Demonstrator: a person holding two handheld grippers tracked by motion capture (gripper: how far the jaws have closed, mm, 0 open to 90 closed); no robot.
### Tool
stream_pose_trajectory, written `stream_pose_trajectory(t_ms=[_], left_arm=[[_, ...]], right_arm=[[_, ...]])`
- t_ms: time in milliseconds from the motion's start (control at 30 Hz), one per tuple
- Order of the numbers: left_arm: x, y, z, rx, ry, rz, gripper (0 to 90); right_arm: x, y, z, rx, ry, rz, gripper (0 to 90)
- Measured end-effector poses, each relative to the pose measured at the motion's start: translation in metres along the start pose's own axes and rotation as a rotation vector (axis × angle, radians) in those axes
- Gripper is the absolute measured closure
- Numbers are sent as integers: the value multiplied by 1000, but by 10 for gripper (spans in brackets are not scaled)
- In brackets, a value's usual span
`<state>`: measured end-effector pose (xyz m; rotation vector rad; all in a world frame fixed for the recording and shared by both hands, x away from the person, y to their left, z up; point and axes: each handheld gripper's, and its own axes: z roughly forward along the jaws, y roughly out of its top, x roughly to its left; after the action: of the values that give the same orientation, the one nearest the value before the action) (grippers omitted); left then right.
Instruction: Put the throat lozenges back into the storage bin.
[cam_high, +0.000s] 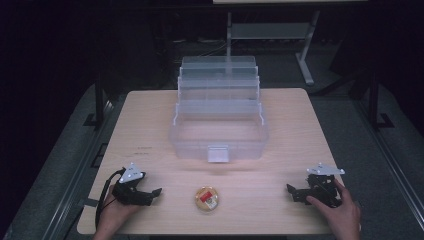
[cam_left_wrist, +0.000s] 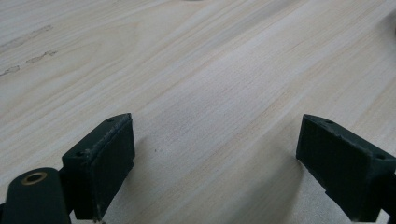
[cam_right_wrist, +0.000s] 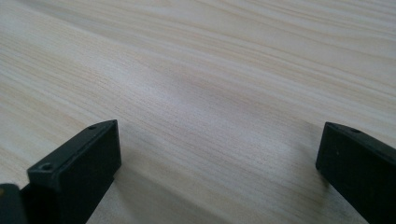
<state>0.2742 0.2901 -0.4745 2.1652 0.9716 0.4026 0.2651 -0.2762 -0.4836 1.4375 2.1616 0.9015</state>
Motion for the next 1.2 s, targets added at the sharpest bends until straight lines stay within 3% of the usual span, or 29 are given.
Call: stream_pose_trajectory(t_ms=[433,867,1200], left_arm=[[1,3,-1,6,-4,-2,126],[-10,14,-1,12,-31,48,126],[-14,20,-2,16,-51,51,126]], right_arm=[[0,0,0,0,0,1,0],[0,0,1,-1,-2,2,0],[0,0,0,-1,-3,2,0]])
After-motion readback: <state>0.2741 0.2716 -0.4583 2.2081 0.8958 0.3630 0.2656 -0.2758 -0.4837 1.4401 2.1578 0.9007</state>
